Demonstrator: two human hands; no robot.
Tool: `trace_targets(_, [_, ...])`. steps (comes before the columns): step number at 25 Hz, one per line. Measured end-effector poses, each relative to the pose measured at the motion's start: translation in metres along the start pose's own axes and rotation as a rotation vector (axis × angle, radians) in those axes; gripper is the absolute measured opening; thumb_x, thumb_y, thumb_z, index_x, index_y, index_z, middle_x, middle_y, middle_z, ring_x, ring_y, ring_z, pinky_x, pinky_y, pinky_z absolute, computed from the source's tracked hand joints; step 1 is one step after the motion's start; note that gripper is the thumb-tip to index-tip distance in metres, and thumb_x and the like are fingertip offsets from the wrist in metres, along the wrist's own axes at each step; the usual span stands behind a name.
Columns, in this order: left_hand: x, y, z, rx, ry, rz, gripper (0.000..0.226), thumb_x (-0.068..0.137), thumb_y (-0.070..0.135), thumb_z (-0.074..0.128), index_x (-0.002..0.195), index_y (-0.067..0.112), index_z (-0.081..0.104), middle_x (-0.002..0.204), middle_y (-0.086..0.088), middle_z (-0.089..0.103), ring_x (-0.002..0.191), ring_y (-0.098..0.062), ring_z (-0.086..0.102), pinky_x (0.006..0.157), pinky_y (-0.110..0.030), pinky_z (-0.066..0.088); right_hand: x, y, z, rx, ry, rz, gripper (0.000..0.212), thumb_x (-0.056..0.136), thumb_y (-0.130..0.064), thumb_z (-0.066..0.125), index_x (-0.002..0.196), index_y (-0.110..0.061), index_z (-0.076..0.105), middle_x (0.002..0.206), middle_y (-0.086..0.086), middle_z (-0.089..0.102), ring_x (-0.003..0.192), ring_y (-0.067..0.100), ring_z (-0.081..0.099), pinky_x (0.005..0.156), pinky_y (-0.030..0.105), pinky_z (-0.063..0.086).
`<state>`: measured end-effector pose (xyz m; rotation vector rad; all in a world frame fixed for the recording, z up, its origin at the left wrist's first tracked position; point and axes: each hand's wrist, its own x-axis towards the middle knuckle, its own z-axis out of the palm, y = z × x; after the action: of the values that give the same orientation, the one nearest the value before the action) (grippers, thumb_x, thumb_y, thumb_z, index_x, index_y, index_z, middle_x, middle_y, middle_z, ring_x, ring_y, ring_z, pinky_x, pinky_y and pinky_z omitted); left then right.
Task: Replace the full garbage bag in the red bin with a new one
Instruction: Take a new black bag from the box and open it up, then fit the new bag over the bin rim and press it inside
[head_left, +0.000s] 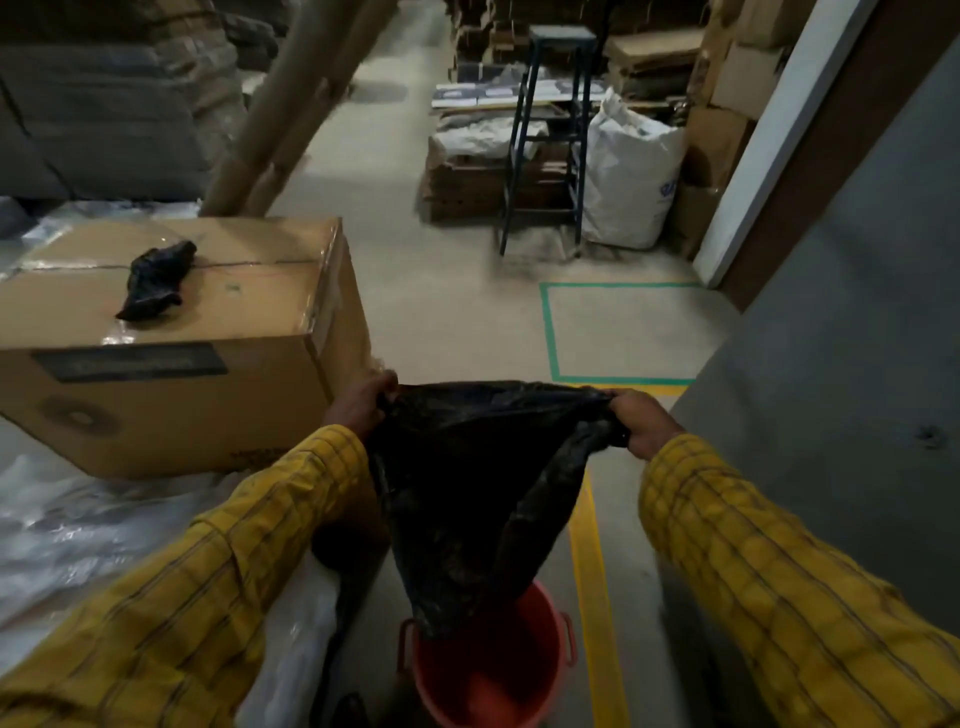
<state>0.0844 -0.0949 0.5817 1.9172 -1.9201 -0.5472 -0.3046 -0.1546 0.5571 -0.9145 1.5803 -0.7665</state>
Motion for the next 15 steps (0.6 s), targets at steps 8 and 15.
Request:
trace_targets(8, [-0.065,-0.056,0.051,0.259,-0.301,-0.085,0.056,0.087,0.010,0.064,0.141,0.011,0.050,0.132,-0.021,0.052,0.118,-0.042,0.057,0.098,-0.047,0.049,-0.018,0.093,0.001,-0.238,0.047,0.209,0.024,0.097,-0.012,0.050,0.074,-0.019,0.053,0.082,0.004,0.057,0.070,0.017,0.058,0.073,0.031,0.056])
trace_targets(15, [-0.094,-0.105,0.077,0.161,-0.607,-0.403,0.094,0.084,0.067,0.060,0.156,0.015,0.028,0.147,-0.025,0.048,0.129,-0.039,0.054,0.111,-0.039,0.041,-0.088,0.127,0.001,-0.969,0.103,0.024,0.040,0.083,-0.043,0.072,0.083,-0.003,0.075,0.090,0.020,0.071,0.088,0.036,0.067,0.080,0.040,0.055])
